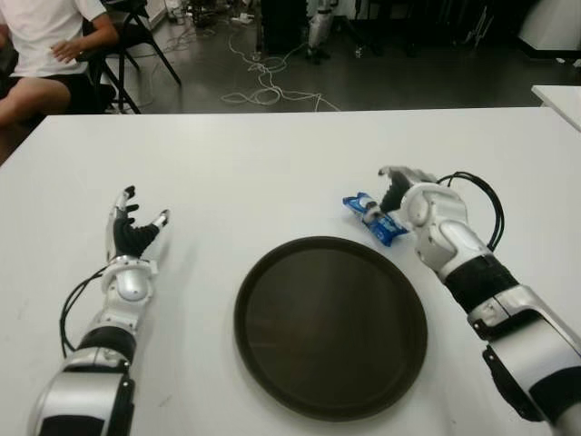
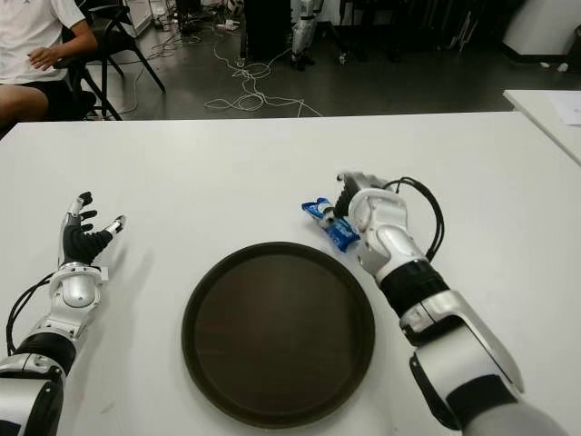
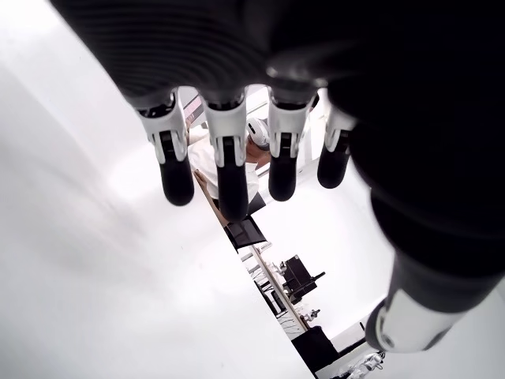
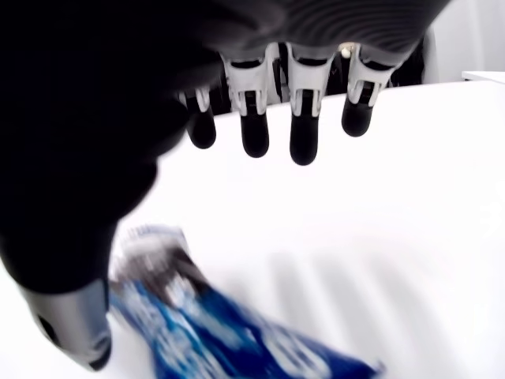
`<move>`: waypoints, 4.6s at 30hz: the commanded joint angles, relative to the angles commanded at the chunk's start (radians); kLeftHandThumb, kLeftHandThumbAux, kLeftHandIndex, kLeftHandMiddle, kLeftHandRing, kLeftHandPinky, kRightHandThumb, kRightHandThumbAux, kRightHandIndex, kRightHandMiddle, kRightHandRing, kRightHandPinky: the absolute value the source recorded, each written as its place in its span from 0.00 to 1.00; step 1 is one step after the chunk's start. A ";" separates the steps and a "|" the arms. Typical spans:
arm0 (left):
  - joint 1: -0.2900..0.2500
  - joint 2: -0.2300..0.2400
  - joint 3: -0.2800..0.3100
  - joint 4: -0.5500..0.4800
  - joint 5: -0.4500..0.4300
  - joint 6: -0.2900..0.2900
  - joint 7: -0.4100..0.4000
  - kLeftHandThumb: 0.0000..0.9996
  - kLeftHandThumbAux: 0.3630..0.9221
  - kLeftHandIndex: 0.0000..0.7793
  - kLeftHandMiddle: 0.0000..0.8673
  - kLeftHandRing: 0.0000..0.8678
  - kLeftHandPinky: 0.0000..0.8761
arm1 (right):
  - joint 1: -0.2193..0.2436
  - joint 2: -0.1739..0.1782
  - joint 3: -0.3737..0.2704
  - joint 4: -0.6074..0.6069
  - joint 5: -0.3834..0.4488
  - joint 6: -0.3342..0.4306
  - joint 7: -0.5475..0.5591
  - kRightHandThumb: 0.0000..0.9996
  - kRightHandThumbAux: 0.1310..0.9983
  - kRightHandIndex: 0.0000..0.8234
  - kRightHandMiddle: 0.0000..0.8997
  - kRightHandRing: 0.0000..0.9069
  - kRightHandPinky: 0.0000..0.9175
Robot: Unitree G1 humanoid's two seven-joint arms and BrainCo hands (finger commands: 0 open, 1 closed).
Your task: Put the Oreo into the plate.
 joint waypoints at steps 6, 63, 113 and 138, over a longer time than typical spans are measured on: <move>-0.002 0.001 0.000 0.000 0.001 0.005 0.001 0.22 0.60 0.09 0.15 0.17 0.19 | -0.037 0.022 -0.007 0.098 0.024 -0.022 -0.033 0.00 0.65 0.05 0.08 0.05 0.00; 0.003 0.002 0.007 -0.001 -0.011 -0.010 -0.016 0.22 0.62 0.09 0.15 0.16 0.18 | -0.085 0.007 0.072 0.252 0.036 -0.083 0.048 0.00 0.79 0.08 0.12 0.08 0.00; 0.004 -0.004 0.016 -0.010 -0.021 -0.011 -0.015 0.25 0.62 0.10 0.16 0.18 0.18 | -0.069 0.020 0.100 0.278 0.035 -0.120 0.111 0.00 0.78 0.07 0.11 0.06 0.00; 0.007 0.004 0.005 -0.008 -0.004 -0.022 -0.011 0.25 0.63 0.10 0.17 0.18 0.20 | -0.092 0.032 0.106 0.335 0.040 -0.138 0.109 0.00 0.79 0.06 0.11 0.05 0.00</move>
